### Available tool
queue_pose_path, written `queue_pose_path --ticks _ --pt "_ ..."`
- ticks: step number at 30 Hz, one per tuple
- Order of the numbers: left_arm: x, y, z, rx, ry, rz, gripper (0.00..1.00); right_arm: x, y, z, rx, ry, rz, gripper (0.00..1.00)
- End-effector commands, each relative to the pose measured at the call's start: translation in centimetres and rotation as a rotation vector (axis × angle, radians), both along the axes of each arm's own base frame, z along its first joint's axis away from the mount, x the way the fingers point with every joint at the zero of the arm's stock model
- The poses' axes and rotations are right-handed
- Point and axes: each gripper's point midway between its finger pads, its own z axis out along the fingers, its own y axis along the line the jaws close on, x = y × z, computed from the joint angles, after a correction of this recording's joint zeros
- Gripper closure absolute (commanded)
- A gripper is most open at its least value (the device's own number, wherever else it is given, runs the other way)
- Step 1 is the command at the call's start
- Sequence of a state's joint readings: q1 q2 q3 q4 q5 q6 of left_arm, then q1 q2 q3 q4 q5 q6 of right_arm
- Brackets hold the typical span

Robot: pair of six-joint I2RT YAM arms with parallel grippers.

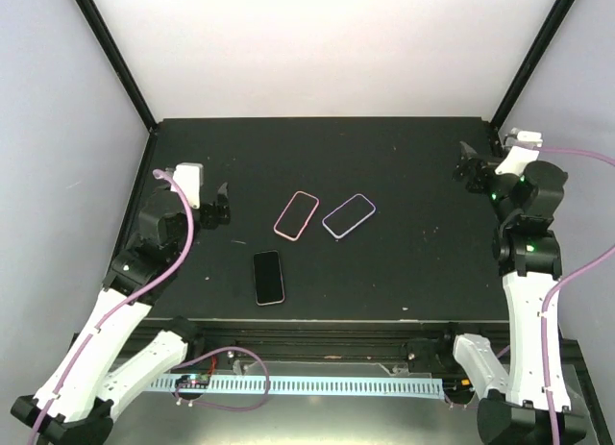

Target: Take the phone out of the phone case

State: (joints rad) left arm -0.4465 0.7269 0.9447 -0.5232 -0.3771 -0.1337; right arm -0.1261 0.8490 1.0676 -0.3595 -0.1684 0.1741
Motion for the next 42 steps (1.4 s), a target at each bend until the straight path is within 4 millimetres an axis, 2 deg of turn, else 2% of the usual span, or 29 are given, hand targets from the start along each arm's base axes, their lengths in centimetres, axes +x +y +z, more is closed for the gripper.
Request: queue_pose_path --ticks 1,7,12,15,20,26,32,37,38,42 --pt "0.5 -0.2 -2.6 -0.032 0.067 -0.028 0.01 1.1 1.2 -2.1 0.004 0.04 0.051 0.0" --pt "1.0 -0.5 -6.4 -0.068 0.165 -0.068 0.01 2.3 3.6 -7.0 -0.029 0.15 0.171 0.0" --pt "0.6 -2.1 -8.7 -0.109 0.235 -0.139 0.05 2.8 5.6 -10.3 -0.036 0.259 0.276 0.0" --pt "0.0 -4.3 -9.3 -0.121 0.267 -0.204 0.07 2.6 6.7 -11.2 -0.041 0.347 0.338 0.0" --pt "-0.6 -9.2 -10.1 -0.166 0.34 -0.339 0.03 0.8 8.4 -12.4 -0.032 0.393 0.442 0.0" --pt "-0.2 -15.3 -13.6 -0.166 0.479 -0.463 0.01 -1.4 9.0 -13.7 -0.069 0.351 0.492 0.01" --pt "2.1 -20.6 -16.6 -0.14 0.586 -0.539 0.01 -2.0 9.3 -14.4 -0.078 0.351 0.514 0.01" --pt "5.5 -24.3 -18.0 -0.113 0.636 -0.563 0.01 -1.9 9.3 -14.8 -0.079 0.364 0.514 0.0" --pt "6.3 -25.0 -19.0 -0.101 0.661 -0.558 0.01 -1.9 9.2 -14.8 -0.082 0.366 0.511 0.0" --pt "9.5 -27.7 -20.6 -0.066 0.721 -0.553 0.01 -1.7 8.8 -14.5 -0.102 0.355 0.488 0.0"
